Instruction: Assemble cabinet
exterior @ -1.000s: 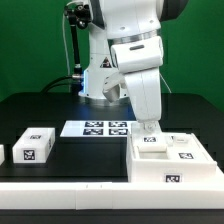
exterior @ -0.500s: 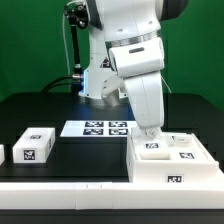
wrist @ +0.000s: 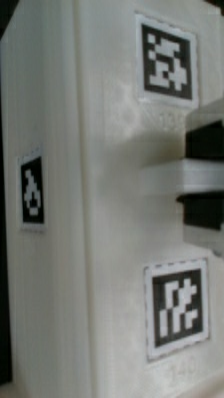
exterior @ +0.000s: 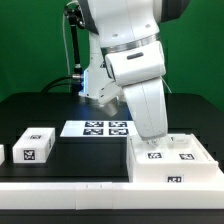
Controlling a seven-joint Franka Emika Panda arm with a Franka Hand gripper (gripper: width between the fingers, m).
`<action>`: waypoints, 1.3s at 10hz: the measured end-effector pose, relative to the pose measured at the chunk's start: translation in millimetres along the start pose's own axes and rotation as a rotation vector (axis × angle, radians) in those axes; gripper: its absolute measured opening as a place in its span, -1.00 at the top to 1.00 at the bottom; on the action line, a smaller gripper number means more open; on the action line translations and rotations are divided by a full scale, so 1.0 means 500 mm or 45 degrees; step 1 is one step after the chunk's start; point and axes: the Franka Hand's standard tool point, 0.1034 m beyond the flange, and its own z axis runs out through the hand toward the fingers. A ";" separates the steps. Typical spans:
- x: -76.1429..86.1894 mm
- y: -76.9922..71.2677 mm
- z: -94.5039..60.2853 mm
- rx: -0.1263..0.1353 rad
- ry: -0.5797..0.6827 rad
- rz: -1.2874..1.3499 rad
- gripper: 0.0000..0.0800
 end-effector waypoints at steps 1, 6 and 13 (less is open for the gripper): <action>0.000 0.000 0.000 0.003 0.000 -0.007 0.85; 0.000 0.000 0.001 -0.001 0.001 -0.009 0.85; 0.007 -0.029 -0.041 -0.059 -0.048 0.019 -0.61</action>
Offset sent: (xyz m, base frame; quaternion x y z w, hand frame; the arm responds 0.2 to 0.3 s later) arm -0.0029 0.0089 0.0002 -0.0176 0.0109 -0.0078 0.9998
